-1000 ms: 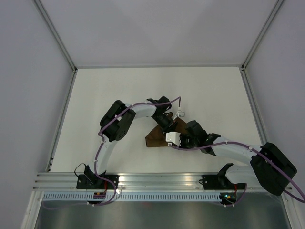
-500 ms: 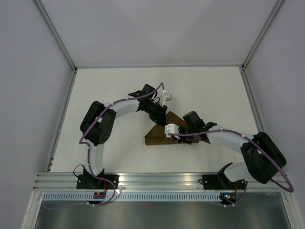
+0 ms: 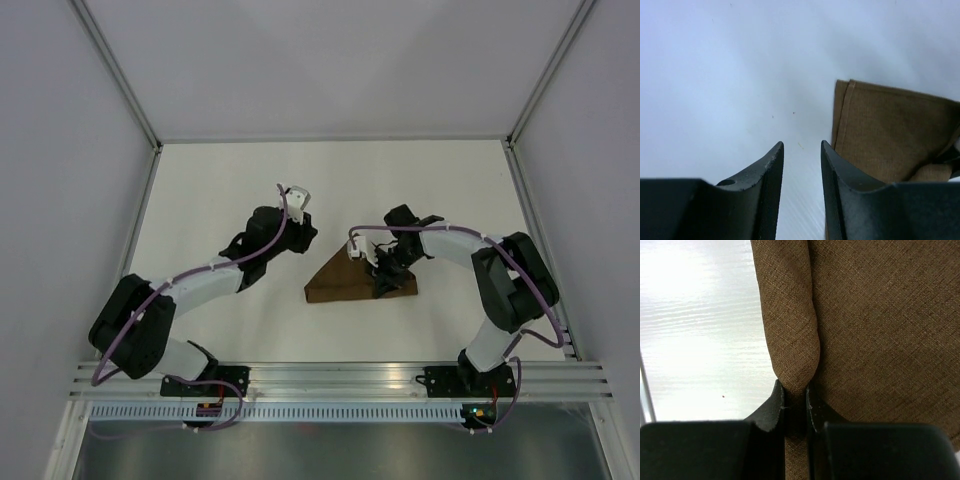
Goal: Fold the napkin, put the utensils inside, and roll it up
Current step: Roll the napkin at the center of the board.
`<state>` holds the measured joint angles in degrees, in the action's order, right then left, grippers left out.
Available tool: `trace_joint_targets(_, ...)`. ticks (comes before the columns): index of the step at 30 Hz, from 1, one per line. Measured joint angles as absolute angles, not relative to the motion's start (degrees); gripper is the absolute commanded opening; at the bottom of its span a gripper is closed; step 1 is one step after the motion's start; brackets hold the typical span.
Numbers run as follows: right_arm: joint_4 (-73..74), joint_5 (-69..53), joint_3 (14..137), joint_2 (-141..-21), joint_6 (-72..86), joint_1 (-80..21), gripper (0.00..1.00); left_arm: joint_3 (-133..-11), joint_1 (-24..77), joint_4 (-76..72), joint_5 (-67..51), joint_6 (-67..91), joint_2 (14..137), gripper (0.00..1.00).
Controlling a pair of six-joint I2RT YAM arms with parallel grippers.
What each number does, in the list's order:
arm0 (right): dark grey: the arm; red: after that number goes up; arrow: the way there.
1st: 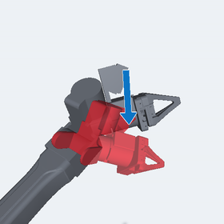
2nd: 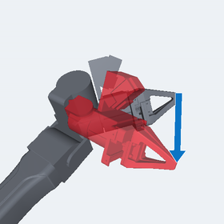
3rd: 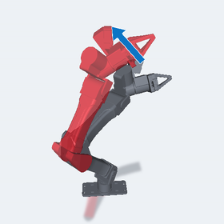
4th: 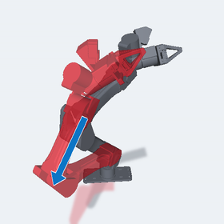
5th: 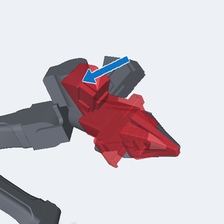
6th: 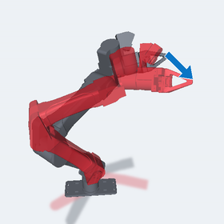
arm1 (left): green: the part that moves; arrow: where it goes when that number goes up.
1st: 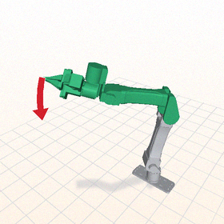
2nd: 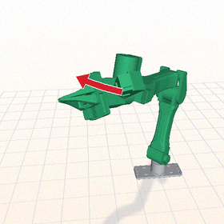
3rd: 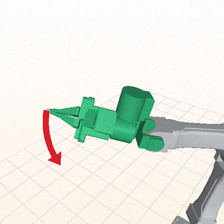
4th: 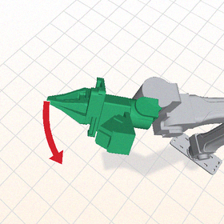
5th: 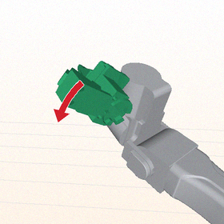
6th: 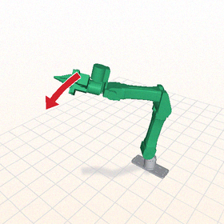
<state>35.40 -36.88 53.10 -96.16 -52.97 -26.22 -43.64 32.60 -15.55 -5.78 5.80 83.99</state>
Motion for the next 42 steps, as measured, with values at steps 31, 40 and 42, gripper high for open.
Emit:
trace_joint_targets(31,57.04,-49.06,71.44,-116.44,-54.94,-19.49,0.0,-39.57,67.64,-29.21,10.57,-29.98,98.26,0.64)
trace_joint_targets(40,57.71,-49.5,71.94,-117.08,-54.92,-19.22,0.0,-43.9,67.18,-26.09,10.26,-32.25,103.26,0.32)
trace_joint_targets(42,57.69,-49.54,71.94,-117.08,-54.87,-19.11,0.01,-44.6,66.76,-25.06,9.76,-32.25,103.53,0.27)
